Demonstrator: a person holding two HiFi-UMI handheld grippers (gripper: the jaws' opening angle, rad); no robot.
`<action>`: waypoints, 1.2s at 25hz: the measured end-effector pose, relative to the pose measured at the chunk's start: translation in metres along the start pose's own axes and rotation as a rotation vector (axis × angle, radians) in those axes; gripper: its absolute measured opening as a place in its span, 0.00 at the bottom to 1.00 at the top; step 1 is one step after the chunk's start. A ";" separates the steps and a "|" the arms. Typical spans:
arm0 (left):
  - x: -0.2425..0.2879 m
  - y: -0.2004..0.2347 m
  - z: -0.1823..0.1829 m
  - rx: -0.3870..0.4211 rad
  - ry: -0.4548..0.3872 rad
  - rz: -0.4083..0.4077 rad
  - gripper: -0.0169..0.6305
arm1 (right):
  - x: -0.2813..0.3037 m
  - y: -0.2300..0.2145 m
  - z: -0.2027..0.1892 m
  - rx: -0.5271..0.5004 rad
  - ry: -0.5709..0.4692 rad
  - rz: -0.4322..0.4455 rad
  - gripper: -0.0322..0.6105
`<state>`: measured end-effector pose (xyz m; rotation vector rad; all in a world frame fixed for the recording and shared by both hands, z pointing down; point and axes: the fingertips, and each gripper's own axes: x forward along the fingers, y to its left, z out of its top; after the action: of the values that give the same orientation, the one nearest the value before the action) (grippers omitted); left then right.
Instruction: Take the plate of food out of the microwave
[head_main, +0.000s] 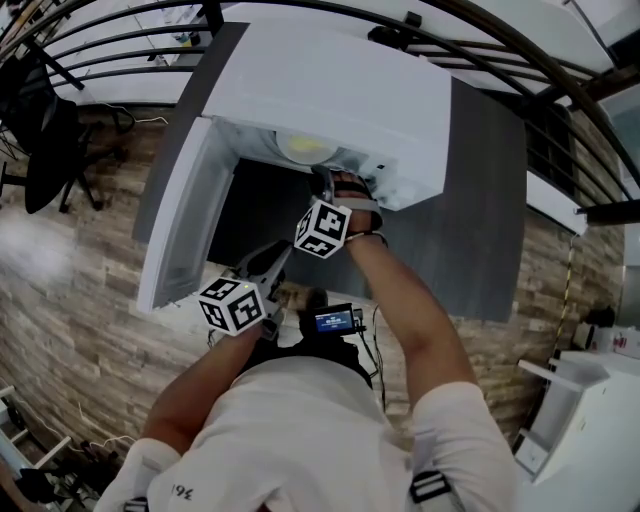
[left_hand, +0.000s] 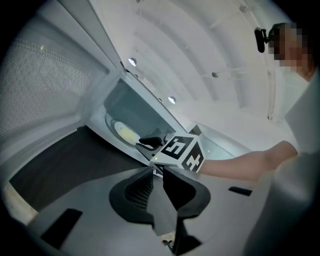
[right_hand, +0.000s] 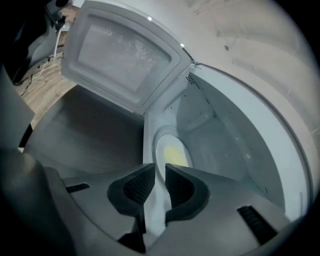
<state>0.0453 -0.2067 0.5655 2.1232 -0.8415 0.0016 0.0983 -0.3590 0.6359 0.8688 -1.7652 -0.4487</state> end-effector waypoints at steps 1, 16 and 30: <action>0.004 0.004 -0.001 -0.011 0.003 0.004 0.10 | 0.006 -0.001 -0.001 -0.022 0.015 -0.005 0.12; 0.036 0.062 0.002 -0.085 0.046 0.082 0.10 | 0.043 -0.001 -0.005 -0.180 0.081 0.039 0.12; 0.044 0.074 -0.004 -0.124 0.064 0.084 0.10 | 0.045 -0.002 -0.005 -0.265 0.124 0.038 0.10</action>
<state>0.0381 -0.2606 0.6322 1.9608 -0.8699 0.0591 0.0958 -0.3929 0.6658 0.6602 -1.5634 -0.5771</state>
